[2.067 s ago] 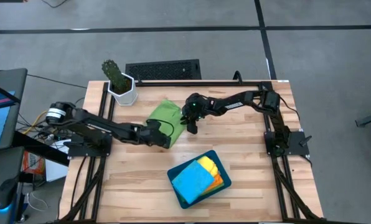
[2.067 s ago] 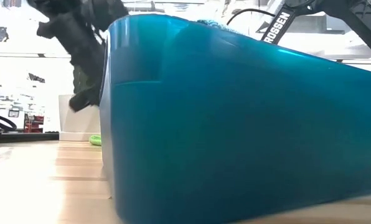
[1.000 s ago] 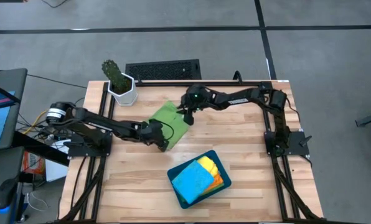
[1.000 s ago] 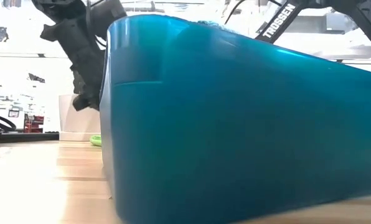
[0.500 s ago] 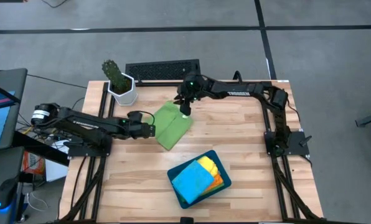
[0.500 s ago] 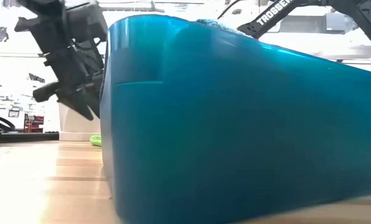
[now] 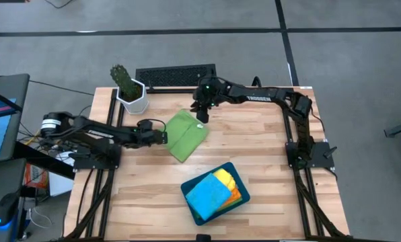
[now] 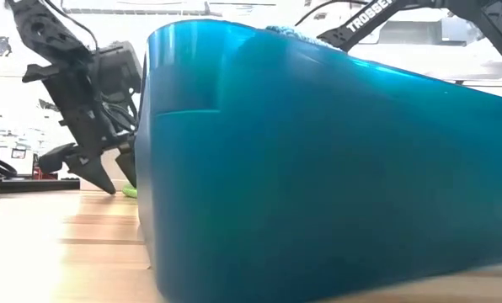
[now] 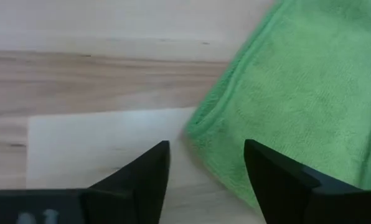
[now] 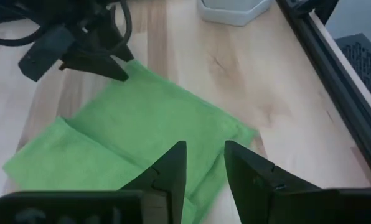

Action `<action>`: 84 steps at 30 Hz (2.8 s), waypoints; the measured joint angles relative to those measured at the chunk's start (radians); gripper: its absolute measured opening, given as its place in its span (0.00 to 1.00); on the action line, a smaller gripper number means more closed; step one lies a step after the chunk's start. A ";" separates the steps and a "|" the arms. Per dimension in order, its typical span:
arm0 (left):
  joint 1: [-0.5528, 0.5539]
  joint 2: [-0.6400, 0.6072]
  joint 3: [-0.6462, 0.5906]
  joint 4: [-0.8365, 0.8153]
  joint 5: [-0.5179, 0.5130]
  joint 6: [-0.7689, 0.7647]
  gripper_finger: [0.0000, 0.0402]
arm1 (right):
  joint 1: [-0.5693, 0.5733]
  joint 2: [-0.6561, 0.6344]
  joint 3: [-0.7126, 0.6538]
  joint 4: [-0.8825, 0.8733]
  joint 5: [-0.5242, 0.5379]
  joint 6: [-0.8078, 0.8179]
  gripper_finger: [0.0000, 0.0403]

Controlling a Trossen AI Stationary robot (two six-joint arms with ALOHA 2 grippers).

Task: Fold microfiber towels
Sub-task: Fold the green microfiber towel

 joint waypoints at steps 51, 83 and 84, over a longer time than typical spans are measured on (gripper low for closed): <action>-0.156 0.105 0.277 0.225 0.294 0.282 0.00 | -0.023 -0.124 -0.001 -0.177 -0.120 0.058 0.33; -0.214 0.370 0.417 0.423 0.444 0.346 0.20 | 0.148 -0.122 -0.403 0.147 0.031 0.057 0.33; -0.214 0.370 0.417 0.433 0.454 0.349 0.22 | 0.148 -0.122 -0.411 0.145 0.045 0.057 0.33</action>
